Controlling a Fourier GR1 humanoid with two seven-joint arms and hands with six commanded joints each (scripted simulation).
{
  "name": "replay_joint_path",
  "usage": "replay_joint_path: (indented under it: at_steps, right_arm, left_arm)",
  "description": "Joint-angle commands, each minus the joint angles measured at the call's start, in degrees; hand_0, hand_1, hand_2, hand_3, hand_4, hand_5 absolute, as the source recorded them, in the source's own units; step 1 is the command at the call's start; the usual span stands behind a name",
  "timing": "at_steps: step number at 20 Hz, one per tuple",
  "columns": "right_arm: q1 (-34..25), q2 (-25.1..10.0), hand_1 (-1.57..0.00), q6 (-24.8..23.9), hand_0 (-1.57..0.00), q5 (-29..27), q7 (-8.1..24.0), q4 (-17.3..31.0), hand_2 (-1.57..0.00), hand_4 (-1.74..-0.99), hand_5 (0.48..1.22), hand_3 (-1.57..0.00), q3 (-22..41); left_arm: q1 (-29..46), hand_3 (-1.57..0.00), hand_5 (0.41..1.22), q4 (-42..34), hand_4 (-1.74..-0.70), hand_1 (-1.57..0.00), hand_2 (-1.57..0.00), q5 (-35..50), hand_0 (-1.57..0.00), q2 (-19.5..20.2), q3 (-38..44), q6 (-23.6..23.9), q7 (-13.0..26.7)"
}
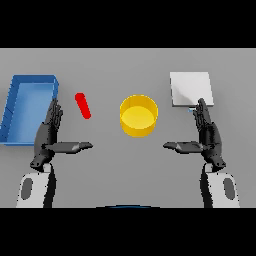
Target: Pick up the red beaker and tilt it to pour out 1 green nut into yellow bowl. Pick up the yellow bowl and place it on the metallic measuring scale.
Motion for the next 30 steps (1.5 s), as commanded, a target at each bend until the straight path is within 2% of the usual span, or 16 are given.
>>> replay_joint_path:
  at_steps: [1, 6, 7, 8, 10, 13, 16, 19, 21, 26, 28, 30]
  right_arm:
    - [0.02, -0.04, 0.0, -0.02, 0.0, -0.06, -0.02, -0.02, 0.0, -1.128, 0.66, 0.0, -0.05]
    - [0.56, -0.93, 0.0, 0.81, 0.0, -0.81, -0.14, -0.2, 0.0, -1.128, 0.66, 0.0, -0.56]
    - [3.15, -2.02, 0.0, -0.69, 0.0, 5.58, -6.1, -2.74, 0.0, -1.128, 0.66, 0.0, 2.73]
    - [4.06, -2.98, 0.0, -1.55, 0.0, 9.75, -8.05, -3.8, 0.0, -1.128, 0.663, 0.0, 4.69]
    - [5.79, -3.1, 0.0, -2.51, 0.0, 14.03, -8.34, -5.85, 0.0, -1.126, 0.666, 0.0, 7.26]
    - [6.82, -3.2, 0.0, -3.36, 0.0, 15.8, -7.2, -6.91, 0.0, -1.112, 0.659, 0.0, 7.87]
    - [6.66, -3.23, 0.0, -2.8, 0.0, 14.44, -7.22, -7.16, 0.0, -1.123, 0.653, 0.0, 7.31]
    - [6.73, -2.94, 0.0, -2.84, 0.0, 14.79, -5.73, -8.0, 0.0, -1.143, 0.65, 0.0, 7.75]
    - [7.05, -2.54, 0.0, -2.32, 0.0, 13.41, -6.36, -8.4, 0.0, -1.171, 0.653, 0.0, 7.49]
    - [6.31, -3.1, 0.0, -1.5, 0.0, 11.7, -7.03, -7.39, 0.0, -1.222, 0.667, 0.0, 6.33]
    - [5.99, -3.28, 0.0, -1.55, 0.0, 11.61, -6.48, -7.45, 0.0, -1.23, 0.666, 0.0, 6.09]
    - [7.0, -3.0, 0.0, -1.56, 0.0, 11.96, -7.38, -7.81, 0.0, -1.239, 0.668, 0.0, 6.6]
  left_arm:
    - [-0.08, 0.0, 0.623, 0.06, -1.09, 0.0, 0.0, 0.13, 0.0, 0.14, 0.16, -0.01, 0.04]
    - [-0.62, 0.0, 0.623, 0.65, -1.09, 0.0, 0.0, 1.02, 0.0, 1.16, 1.11, -0.64, 0.12]
    - [2.28, 0.0, 0.623, -1.84, -1.09, 0.0, 0.0, -1.28, 0.0, 2.38, -0.5, -0.97, -2.21]
    - [4.3, 0.0, 0.62, -3.77, -1.09, 0.0, 0.0, -3.52, 0.0, 3.03, -1.95, -0.8, -3.31]
    - [5.48, 0.0, 0.615, -6.33, -1.09, 0.0, 0.0, -5.77, 0.0, 3.41, -3.63, -0.29, -1.53]
    - [5.83, 0.0, 0.616, -7.1, -1.1, 0.0, 0.0, -7.48, 0.0, 3.17, -4.73, 0.38, 0.51]
    - [3.48, 0.0, 0.612, -3.74, -1.09, 0.0, 0.0, -9.0, 0.0, 3.15, -4.65, 1.15, 0.96]
    - [0.02, 0.0, 0.627, 0.57, -1.12, 0.0, 0.0, -9.61, 0.0, 3.15, -4.27, 1.3, -1.3]
    - [-2.99, 0.0, 0.636, 4.76, -1.14, 0.0, 0.0, -9.85, 0.0, 2.78, -3.57, 1.84, -2.99]
    - [-11.76, 0.0, 0.63, 14.71, -1.15, 0.0, 0.0, -10.12, 0.0, 2.57, -1.06, 3.58, -3.09]
    - [-13.92, 0.0, 0.631, 18.24, -1.16, 0.0, 0.0, -9.85, 0.0, 2.44, -0.07, 3.94, -5.12]
    - [-16.98, 0.0, 0.635, 23.11, -1.18, 0.0, 0.0, -9.51, 0.0, 2.13, 1.03, 4.12, -6.87]
